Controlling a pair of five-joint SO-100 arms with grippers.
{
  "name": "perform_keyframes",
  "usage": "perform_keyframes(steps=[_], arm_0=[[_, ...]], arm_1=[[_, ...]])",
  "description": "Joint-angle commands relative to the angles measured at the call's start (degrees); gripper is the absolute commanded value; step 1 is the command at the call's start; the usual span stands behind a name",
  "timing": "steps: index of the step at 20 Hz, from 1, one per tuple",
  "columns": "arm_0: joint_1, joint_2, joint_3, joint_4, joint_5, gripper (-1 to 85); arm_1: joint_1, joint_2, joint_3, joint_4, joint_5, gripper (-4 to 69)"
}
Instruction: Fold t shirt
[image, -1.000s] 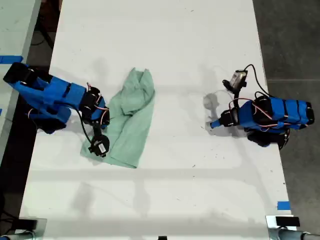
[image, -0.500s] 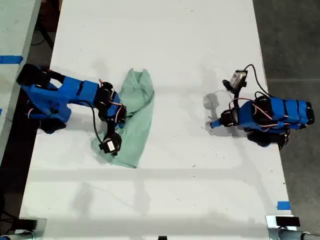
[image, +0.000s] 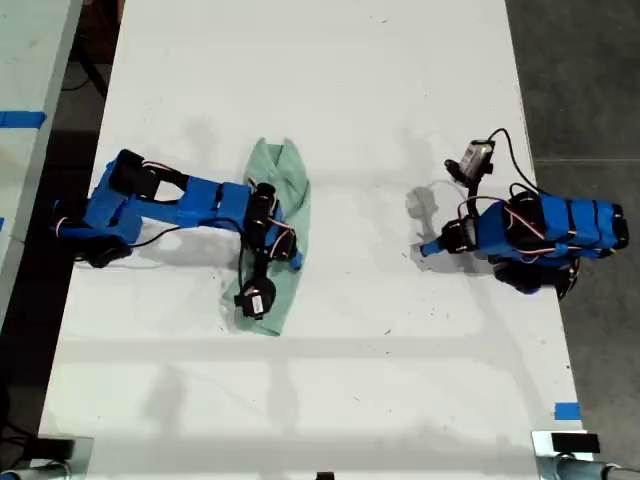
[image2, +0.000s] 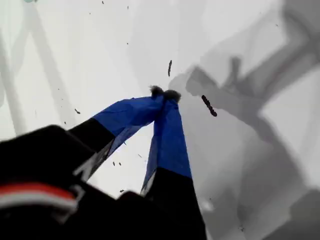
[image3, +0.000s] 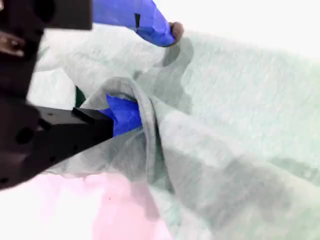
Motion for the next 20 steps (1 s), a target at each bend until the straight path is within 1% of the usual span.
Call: perform_keyframes(steps=[1, 6, 9, 11, 14, 16, 17, 18, 20], arm_0=[[-1.14, 2.55, -3.6, 1.93, 1.58, 20.2], [-3.6, 3.96, -3.6, 2.9, 5.01, 18.2], [-5.71, 6.94, -4.57, 2.37, 3.34, 17.4], [-6.15, 9.93, -4.83, 0.09, 0.7, 17.3], [-5.89, 12.04, -4.75, -5.1, -2.46, 16.4], [-5.45, 11.51, -4.75, -7.29, -2.72, 15.9], [-5.19, 10.46, -4.75, -7.21, -1.23, 15.6], [-5.01, 9.05, -4.66, -5.54, 0.26, 15.6], [-4.31, 3.96, -4.66, 0.97, 5.01, 15.9]], arm_1=[[-0.35, 0.7, 3.6, 0.0, -1.05, -2.2], [-0.18, 0.7, 3.6, 0.0, -1.14, -2.2], [-0.09, 0.7, 3.6, 0.0, -1.32, -2.2], [0.09, 0.7, 3.6, 0.0, -1.58, -2.3], [0.26, 0.7, 3.6, 0.0, -1.76, -2.4], [0.26, 0.7, 3.6, 0.0, -1.85, -2.4], [0.26, 0.7, 3.6, 0.0, -1.85, -2.4], [0.26, 0.7, 3.6, 0.0, -1.85, -2.4], [0.26, 0.7, 3.6, 0.0, -1.85, -2.4]])
